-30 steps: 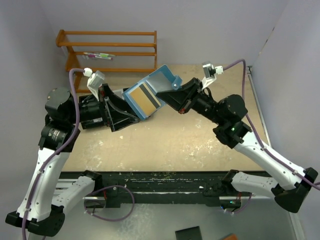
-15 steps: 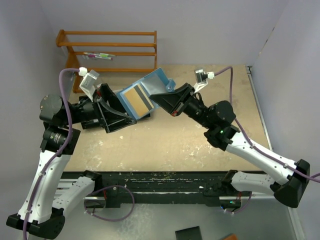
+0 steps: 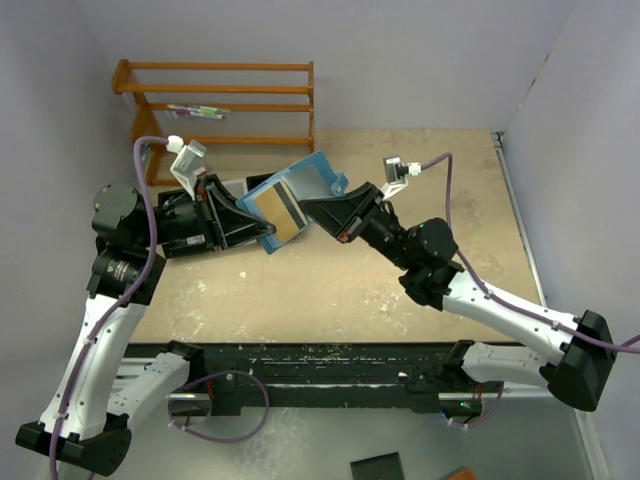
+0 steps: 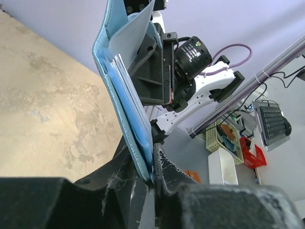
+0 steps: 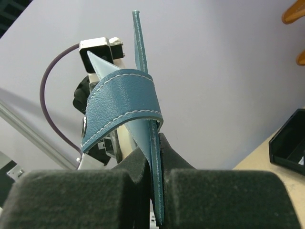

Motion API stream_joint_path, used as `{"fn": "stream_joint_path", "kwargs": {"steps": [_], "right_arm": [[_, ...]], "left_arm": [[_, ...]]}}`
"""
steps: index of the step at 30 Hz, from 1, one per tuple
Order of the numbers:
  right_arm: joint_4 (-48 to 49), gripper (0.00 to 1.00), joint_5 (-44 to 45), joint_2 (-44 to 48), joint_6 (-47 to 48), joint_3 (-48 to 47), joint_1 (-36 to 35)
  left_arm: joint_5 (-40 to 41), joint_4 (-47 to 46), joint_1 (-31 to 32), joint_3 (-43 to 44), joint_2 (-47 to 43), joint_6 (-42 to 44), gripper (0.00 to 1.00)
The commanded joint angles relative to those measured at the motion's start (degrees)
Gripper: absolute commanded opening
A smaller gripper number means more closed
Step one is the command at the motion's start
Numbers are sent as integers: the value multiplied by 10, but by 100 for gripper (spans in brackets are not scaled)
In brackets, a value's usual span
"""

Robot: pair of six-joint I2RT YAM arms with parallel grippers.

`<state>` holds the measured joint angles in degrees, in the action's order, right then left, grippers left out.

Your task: Take the credit cards out of the card holder

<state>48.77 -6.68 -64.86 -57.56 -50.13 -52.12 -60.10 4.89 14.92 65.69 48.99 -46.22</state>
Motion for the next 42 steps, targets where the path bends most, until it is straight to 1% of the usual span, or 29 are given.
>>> {"fn": "stream_joint_path", "kwargs": {"steps": [1, 4, 6, 7, 8, 9, 12, 14, 16, 18, 20, 21, 22, 24, 25, 26, 28, 29, 32, 34, 37, 39, 42], "right_arm": [[85, 0, 4, 20, -23, 14, -8], [96, 0, 2, 27, -28, 27, -8], [64, 0, -8, 34, -29, 29, -8], [50, 8, -17, 39, -42, 28, -6], [26, 23, -22, 47, -46, 25, 3], [-9, 33, -30, 55, -40, 18, 9], [-124, 50, -77, 75, -20, -14, 49], [-242, 64, -108, 77, 13, -65, 77], [-364, 69, -126, 70, 51, -127, 107], [-468, 70, -134, 64, 87, -174, 139], [-534, 70, -120, 69, 121, -213, 156], [-565, 71, -103, 73, 138, -232, 158], [-586, 71, -94, 76, 151, -251, 158], [-597, 70, -93, 80, 165, -275, 158], [-588, 70, -91, 81, 171, -280, 158], [-573, 70, -118, 78, 177, -277, 157], [-528, 71, -187, 63, 157, -259, 154], [-516, 71, -203, 54, 153, -255, 143], [-493, 73, -225, 23, 167, -253, 104], [-481, 73, -251, -1, 172, -255, 91], [-478, 74, -283, -38, 182, -254, 88], [-499, 74, -312, -56, 192, -247, 88], [-492, 74, -318, -62, 198, -223, 95]], "left_arm": [[24, 27, -4, 0, -2, 39, 20], [25, 29, -5, -1, -3, 44, 10], [24, 33, -6, 0, -1, 48, 3], [22, 36, -6, 1, 0, 50, 1], [20, 39, -6, 2, 1, 52, 0], [18, 42, -6, 2, 2, 54, 0], [16, 70, -6, 10, 5, 71, 0], [26, 105, -6, 21, 10, 93, 0], [43, 138, -6, 33, 13, 118, 0], [68, 169, -6, 43, 14, 142, 0], [97, 199, -6, 50, 15, 164, 0], [131, 216, -6, 53, 17, 176, 0], [163, 236, -6, 57, 19, 193, 0], [219, 270, -7, 67, 26, 222, 0], [231, 280, -7, 70, 28, 237, 0], [234, 285, -7, 72, 31, 244, 0], [223, 287, -7, 74, 38, 251, 0], [219, 287, -7, 74, 40, 252, 0], [191, 287, -7, 76, 46, 258, 0], [162, 288, -7, 78, 52, 261, 0], [120, 293, -7, 82, 61, 270, 0], [73, 303, -7, 90, 70, 279, 0], [14, 306, -7, 98, 77, 284, 0]]}}
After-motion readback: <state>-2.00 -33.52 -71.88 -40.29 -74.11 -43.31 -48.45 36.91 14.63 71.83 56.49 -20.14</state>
